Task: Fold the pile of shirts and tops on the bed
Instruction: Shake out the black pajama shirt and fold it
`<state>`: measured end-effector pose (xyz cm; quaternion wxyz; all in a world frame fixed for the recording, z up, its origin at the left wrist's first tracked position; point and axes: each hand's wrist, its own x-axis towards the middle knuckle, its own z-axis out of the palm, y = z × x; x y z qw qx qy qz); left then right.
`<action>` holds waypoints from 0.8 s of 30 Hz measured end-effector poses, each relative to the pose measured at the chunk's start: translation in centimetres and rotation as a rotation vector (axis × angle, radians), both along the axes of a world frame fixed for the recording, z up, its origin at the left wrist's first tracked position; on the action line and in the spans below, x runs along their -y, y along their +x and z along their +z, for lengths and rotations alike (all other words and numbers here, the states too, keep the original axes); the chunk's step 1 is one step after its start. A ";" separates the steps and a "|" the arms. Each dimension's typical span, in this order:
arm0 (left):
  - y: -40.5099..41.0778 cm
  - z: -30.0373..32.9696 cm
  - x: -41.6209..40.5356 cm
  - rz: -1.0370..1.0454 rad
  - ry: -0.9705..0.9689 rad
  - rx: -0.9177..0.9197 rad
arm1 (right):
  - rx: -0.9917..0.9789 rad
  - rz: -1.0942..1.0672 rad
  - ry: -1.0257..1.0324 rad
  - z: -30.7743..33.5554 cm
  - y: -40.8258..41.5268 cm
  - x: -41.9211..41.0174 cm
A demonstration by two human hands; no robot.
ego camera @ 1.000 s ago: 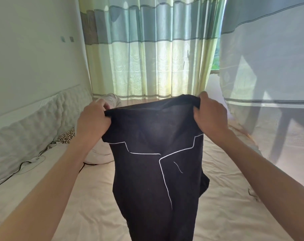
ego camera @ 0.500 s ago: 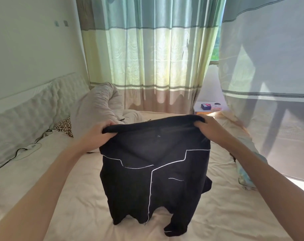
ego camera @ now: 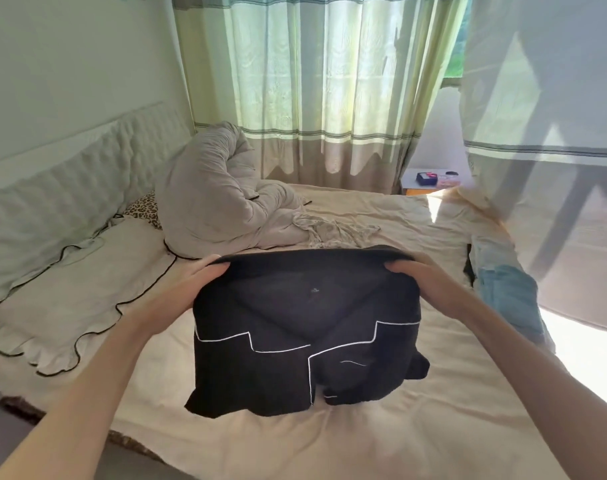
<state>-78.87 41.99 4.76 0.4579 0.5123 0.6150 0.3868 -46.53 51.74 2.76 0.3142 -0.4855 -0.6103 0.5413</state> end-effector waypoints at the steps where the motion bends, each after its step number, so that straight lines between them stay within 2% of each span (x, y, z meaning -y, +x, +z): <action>1: 0.3 0.1 0.4 0.035 0.017 -0.017 | 0.020 0.004 0.049 0.4 0.2 0.8; 5: 2.0 1.4 2.4 0.171 0.198 -0.188 | 0.112 -0.013 0.252 2.2 0.2 4.7; 10: 2.4 3.5 7.4 0.175 0.386 -0.288 | 0.115 -0.161 0.410 4.7 0.2 10.8; 15: 3.0 5.3 10.7 0.245 0.615 -0.470 | 0.258 -0.315 0.632 6.5 0.5 14.8; 24: 4.3 6.9 10.7 0.371 0.709 -0.653 | 0.442 -0.485 0.748 8.0 1.0 14.7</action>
